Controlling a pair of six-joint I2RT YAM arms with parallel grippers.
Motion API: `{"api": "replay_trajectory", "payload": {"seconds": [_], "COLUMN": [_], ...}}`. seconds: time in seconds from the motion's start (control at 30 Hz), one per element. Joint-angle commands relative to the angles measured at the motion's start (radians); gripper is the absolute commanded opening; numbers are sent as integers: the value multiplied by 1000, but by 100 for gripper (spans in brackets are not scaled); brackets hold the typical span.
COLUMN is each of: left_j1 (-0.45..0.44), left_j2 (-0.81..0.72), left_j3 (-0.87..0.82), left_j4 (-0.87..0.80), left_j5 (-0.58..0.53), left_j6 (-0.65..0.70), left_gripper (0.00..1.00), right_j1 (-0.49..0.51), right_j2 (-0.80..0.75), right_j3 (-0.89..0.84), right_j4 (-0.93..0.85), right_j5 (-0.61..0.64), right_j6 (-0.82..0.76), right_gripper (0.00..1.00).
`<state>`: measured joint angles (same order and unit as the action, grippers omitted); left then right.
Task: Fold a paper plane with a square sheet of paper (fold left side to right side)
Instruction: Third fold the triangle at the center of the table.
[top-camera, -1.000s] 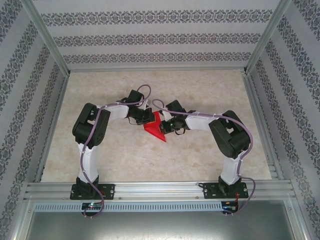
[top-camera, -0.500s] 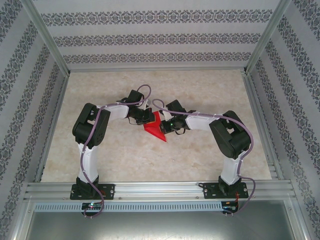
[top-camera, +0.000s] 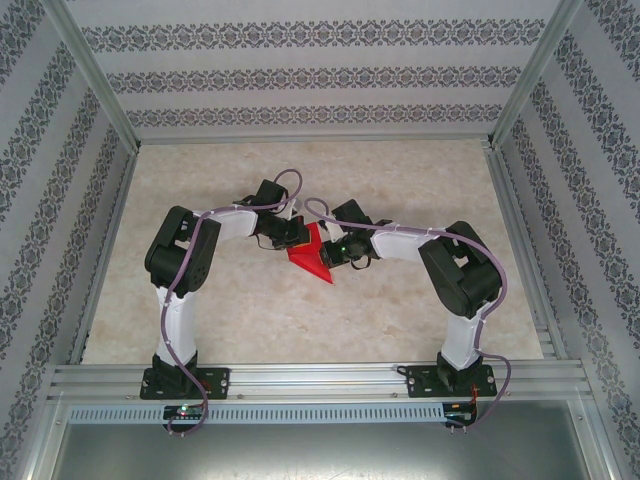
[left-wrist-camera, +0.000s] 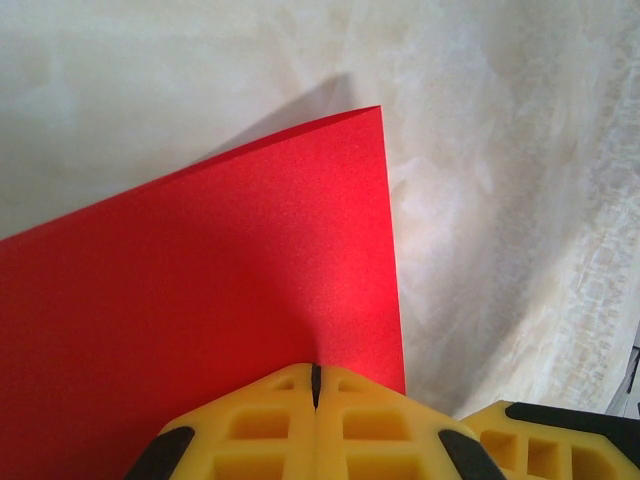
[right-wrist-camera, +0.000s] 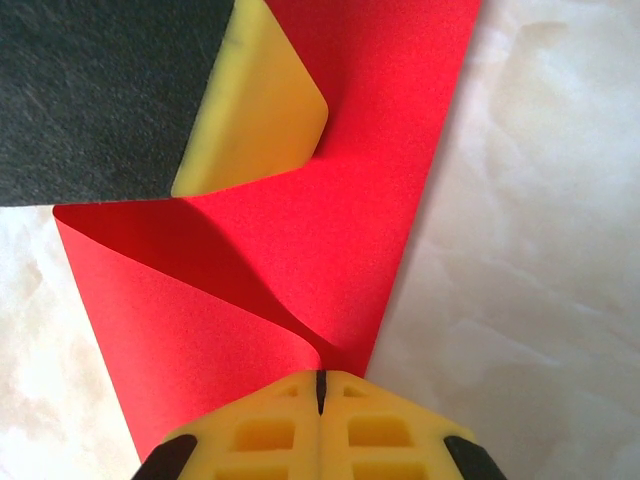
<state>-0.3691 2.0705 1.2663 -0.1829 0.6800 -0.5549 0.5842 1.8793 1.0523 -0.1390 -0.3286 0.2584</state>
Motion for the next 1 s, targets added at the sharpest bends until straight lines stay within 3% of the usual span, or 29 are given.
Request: {"api": "replay_trajectory", "payload": {"seconds": [0.0, 0.4, 0.57, 0.73, 0.97], "left_j1": [7, 40, 54, 51, 11], "left_j2": [12, -55, -136, -269, -344], "left_j3": [-14, 159, 140, -106, -354], "left_j4": [-66, -212, -233, -9, 356], "left_j5": [-26, -16, -30, 68, 131], "left_j6": [29, 98, 106, 11, -142], "left_gripper": [2, 18, 12, 4, 3], "right_j1": [-12, -4, -4, -3, 0], "right_j2": [30, 56, 57, 63, 74], "right_j3": [28, 9, 11, 22, 36], "right_j4": [-47, -90, -93, -97, -112], "right_j5": [16, -9, -15, -17, -14], "right_j6": [-17, -36, -38, -39, -48], "right_gripper": [0, 0, 0, 0, 0]}}
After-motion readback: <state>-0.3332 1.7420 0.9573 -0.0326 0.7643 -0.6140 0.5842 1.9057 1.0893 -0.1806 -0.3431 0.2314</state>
